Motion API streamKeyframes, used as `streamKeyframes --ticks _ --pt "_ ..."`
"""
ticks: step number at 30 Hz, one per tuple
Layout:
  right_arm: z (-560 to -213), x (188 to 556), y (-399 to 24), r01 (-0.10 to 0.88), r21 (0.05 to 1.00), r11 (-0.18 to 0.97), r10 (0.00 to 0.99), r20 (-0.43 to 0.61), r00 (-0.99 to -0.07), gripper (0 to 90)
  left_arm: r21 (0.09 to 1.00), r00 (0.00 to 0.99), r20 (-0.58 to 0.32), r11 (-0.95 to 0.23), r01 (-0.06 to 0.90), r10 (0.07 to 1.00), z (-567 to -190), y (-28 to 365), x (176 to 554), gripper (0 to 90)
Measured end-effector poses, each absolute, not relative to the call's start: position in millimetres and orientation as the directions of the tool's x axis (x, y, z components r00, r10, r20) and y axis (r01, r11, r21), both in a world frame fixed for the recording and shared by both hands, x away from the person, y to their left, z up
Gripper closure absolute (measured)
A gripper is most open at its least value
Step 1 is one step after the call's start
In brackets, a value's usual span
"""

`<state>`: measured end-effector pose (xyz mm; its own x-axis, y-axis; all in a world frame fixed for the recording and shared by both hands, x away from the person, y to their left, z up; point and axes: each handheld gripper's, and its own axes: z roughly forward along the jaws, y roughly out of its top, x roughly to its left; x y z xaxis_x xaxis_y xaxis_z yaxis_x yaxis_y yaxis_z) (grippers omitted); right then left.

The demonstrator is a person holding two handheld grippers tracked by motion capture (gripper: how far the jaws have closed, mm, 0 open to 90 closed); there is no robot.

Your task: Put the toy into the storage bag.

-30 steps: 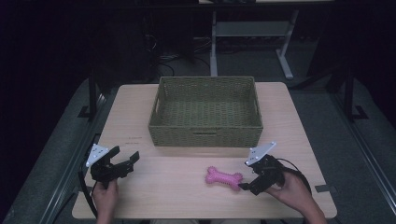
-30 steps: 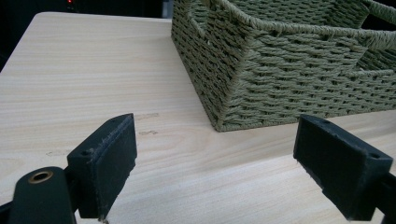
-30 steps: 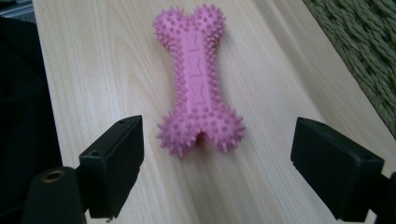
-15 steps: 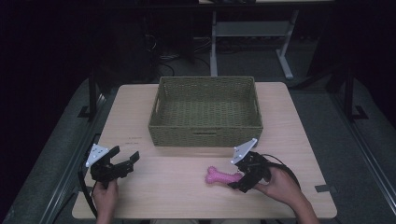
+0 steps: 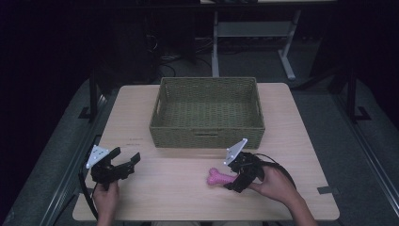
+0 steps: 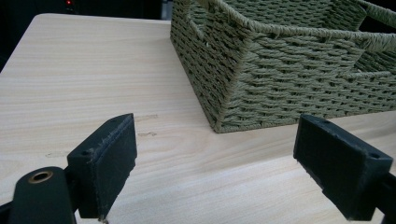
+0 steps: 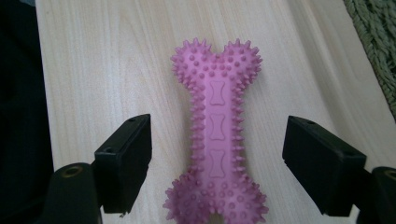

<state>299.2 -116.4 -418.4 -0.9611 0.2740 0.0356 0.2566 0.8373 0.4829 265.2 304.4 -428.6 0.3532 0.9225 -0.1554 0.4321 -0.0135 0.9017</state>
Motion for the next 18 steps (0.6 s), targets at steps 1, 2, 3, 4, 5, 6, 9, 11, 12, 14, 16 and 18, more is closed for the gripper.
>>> streamKeyframes --ticks 1,2,3,4,5,6,9,11,12,14,16,18 --pt "-419 299 -116 0.26 0.478 0.839 0.276 0.039 -0.96 24.9 0.902 0.353 -0.155 -0.014 0.432 0.923 -429 304 265 12.8" --pt "-419 300 -115 0.263 0.476 0.839 0.276 0.044 -0.96 25.5 0.901 0.354 -0.154 -0.015 0.433 0.923 -429 304 265 12.8" --pt "-420 301 -114 0.258 0.475 0.842 0.271 0.042 -0.962 26.0 0.902 0.354 -0.155 -0.014 0.432 0.922 -429 304 265 12.8" --pt "-421 301 -113 0.258 0.471 0.843 0.27 0.044 -0.962 26.3 0.902 0.353 -0.156 -0.013 0.432 0.923 -429 304 265 12.8" --pt "-421 301 -113 0.257 0.467 0.846 0.268 0.044 -0.962 27.2 0.902 0.353 -0.156 -0.013 0.432 0.922 -429 304 265 12.8" --pt "-422 301 -112 0.257 0.464 0.848 0.267 0.046 -0.963 28.2 0.902 0.353 -0.156 -0.013 0.432 0.923 -429 305 265 12.8" --pt "-423 302 -109 0.256 0.452 0.854 0.263 0.048 -0.964 29.7 0.902 0.353 -0.157 -0.012 0.432 0.923 -429 305 265 12.9" --pt "-424 303 -106 0.255 0.446 0.858 0.26 0.05 -0.964 30.7 0.902 0.353 -0.157 -0.012 0.432 0.922 -429 305 265 12.8" --pt "-424 304 -106 0.253 0.444 0.86 0.258 0.049 -0.965 31.2 0.902 0.352 -0.157 -0.011 0.432 0.923 -429 305 265 12.8" --pt "-424 304 -103 0.253 0.436 0.864 0.259 0.046 -0.965 32.2 0.902 0.352 -0.158 -0.01 0.432 0.923 -428 305 265 12.8" --pt "-424 305 -101 0.25 0.427 0.869 0.255 0.046 -0.966 35.4 0.902 0.351 -0.159 -0.009 0.432 0.923 -428 305 265 12.8" --pt "-425 306 -100 0.251 0.418 0.873 0.255 0.047 -0.966 36.6 0.902 0.352 -0.158 -0.01 0.432 0.923 -428 305 265 12.8"
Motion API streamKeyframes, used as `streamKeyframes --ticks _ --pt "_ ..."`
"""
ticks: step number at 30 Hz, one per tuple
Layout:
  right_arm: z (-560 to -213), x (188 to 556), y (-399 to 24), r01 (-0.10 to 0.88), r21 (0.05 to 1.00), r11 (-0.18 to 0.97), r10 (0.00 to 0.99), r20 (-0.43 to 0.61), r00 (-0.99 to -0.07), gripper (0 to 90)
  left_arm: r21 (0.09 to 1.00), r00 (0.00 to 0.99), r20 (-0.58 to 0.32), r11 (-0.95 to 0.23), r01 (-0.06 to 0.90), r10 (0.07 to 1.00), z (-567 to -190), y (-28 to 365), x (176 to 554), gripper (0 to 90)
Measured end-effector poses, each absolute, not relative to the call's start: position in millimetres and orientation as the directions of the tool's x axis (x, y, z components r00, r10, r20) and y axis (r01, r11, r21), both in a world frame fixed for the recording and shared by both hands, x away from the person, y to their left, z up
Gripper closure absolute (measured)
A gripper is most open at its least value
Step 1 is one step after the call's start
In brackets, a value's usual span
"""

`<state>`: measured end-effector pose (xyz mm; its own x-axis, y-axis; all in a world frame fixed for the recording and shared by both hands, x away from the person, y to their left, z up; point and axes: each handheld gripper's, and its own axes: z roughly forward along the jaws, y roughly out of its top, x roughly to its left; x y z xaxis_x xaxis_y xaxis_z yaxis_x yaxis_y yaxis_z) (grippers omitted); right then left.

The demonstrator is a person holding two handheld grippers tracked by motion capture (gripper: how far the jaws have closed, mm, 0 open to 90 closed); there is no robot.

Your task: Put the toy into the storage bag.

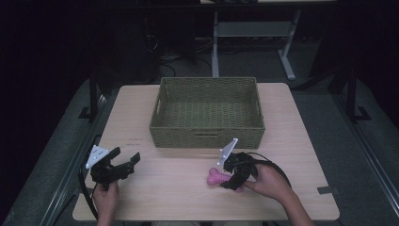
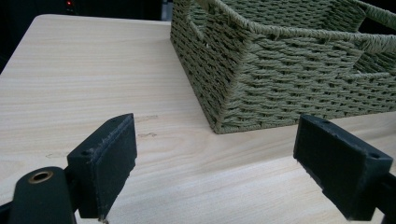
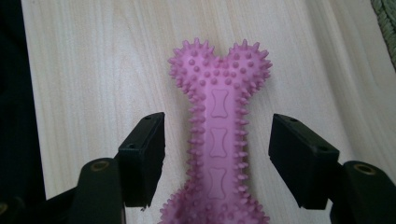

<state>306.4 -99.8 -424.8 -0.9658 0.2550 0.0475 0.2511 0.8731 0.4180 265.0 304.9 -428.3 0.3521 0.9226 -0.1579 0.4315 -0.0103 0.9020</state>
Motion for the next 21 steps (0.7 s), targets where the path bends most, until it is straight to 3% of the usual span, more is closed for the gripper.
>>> streamKeyframes --ticks 21 --pt "-435.0 310.6 -94.1 0.24 0.359 0.902 0.238 0.05 -0.97 47.7 0.902 0.353 -0.159 -0.009 0.431 0.922 -428.5 304.7 265.3 12.8"
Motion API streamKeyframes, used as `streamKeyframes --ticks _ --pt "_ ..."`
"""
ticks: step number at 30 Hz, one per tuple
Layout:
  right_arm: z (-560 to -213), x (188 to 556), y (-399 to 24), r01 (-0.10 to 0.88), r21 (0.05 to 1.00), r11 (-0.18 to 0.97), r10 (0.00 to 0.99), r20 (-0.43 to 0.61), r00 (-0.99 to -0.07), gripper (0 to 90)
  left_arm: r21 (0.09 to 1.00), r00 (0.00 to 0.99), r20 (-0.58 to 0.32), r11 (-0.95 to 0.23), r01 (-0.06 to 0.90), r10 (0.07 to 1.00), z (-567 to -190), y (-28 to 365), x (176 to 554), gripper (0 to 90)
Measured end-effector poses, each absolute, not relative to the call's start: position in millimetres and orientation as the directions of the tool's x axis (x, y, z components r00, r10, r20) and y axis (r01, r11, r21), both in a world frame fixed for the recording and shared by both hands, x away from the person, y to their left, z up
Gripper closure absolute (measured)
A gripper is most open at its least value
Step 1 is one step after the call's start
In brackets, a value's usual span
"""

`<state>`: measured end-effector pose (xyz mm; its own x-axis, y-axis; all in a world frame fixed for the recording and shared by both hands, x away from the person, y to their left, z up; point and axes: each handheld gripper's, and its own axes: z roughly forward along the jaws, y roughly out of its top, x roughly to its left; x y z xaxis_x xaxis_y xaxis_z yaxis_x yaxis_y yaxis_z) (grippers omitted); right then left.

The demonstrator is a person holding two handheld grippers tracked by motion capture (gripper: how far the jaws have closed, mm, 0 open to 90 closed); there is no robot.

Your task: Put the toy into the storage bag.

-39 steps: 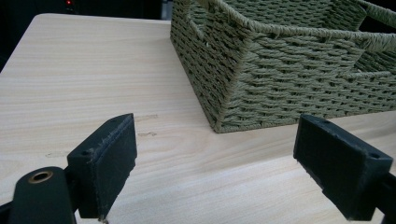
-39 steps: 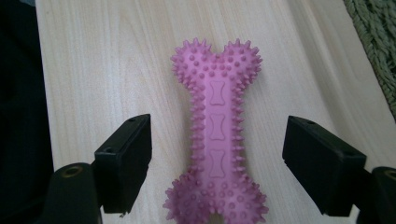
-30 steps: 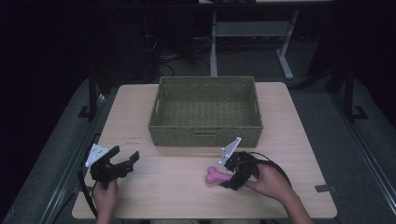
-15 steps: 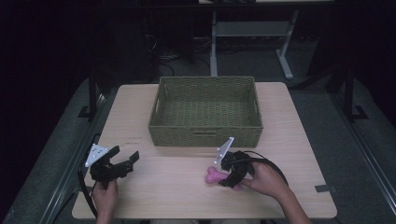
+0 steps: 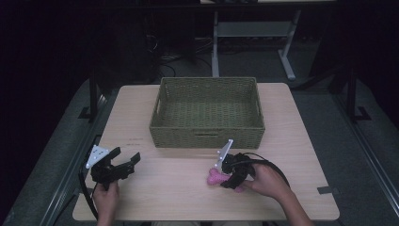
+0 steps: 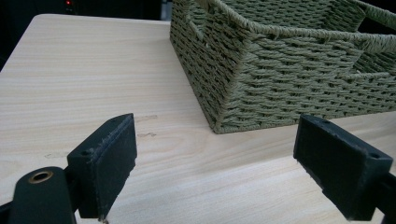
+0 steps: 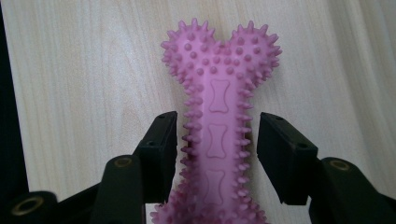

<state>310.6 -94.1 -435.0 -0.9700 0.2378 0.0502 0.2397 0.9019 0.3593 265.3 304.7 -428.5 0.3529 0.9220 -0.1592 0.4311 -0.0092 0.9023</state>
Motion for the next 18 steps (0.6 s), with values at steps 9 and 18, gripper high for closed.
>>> streamKeyframes --ticks 9,18 --pt "-437.1 310.3 -92.2 0.23 0.347 0.909 0.229 0.045 -0.972 51.2 0.903 0.352 -0.161 -0.007 0.431 0.922 -428.5 305.1 265.1 12.8" --pt "-438.3 311.1 -92.0 0.22 0.345 0.912 0.214 0.054 -0.975 55.8 0.902 0.352 -0.161 -0.008 0.432 0.922 -428.1 305.4 264.8 12.8"
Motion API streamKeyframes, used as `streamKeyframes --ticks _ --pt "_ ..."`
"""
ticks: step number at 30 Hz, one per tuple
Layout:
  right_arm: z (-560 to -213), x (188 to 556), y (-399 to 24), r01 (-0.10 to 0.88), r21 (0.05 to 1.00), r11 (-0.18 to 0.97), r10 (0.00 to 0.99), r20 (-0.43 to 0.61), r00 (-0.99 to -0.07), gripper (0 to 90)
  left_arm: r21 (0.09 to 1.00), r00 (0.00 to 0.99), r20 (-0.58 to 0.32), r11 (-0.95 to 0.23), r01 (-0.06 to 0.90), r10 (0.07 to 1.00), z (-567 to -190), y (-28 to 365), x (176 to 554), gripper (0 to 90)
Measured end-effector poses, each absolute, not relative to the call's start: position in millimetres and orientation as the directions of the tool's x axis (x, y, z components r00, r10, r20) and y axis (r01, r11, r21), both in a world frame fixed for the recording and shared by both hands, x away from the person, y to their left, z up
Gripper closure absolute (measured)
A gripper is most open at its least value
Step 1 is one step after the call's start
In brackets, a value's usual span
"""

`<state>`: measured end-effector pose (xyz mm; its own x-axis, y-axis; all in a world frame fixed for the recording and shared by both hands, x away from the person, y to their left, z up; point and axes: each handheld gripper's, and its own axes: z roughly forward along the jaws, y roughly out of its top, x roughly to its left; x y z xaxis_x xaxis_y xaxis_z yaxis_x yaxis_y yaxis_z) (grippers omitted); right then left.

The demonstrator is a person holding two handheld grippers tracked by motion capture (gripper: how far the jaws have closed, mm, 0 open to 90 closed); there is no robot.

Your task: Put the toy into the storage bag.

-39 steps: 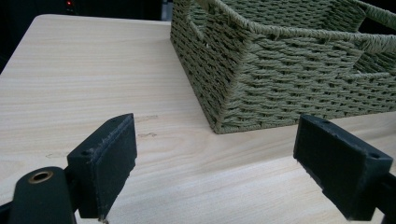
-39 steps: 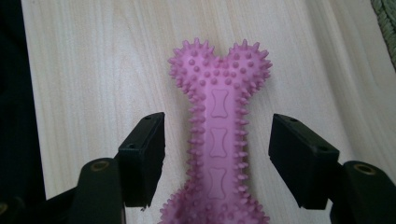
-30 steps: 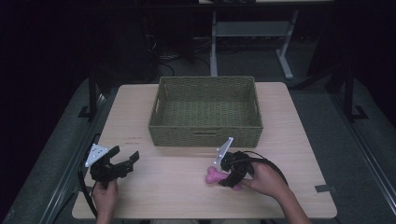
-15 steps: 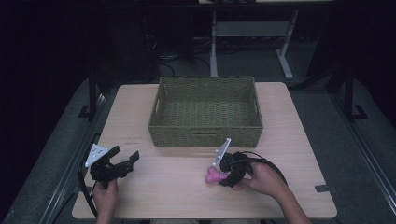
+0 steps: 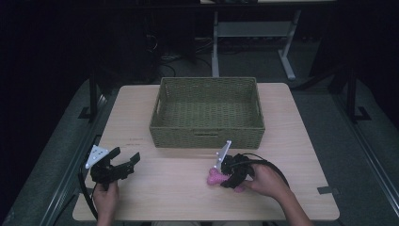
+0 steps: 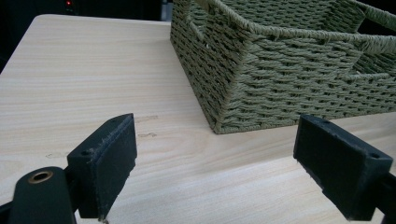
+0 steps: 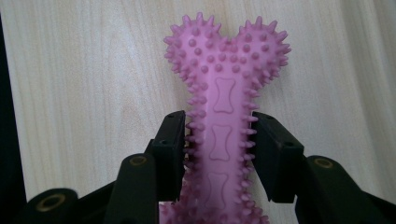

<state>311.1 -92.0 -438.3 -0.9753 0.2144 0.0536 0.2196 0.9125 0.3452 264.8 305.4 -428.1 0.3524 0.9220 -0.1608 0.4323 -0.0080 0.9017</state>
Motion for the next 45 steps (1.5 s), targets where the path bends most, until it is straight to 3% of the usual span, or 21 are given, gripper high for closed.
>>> streamKeyframes --ticks 13,45 --pt "-435 316 -98 0.218 0.374 0.901 0.199 0.09 -0.976 58.0 0.902 0.354 -0.161 -0.009 0.432 0.921 -428 305 265 12.8" --pt "-377 344 -115 0.211 0.463 0.861 0.178 0.114 -0.977 58.1 0.902 0.355 -0.167 -0.003 0.431 0.92 -428 304 266 12.8"
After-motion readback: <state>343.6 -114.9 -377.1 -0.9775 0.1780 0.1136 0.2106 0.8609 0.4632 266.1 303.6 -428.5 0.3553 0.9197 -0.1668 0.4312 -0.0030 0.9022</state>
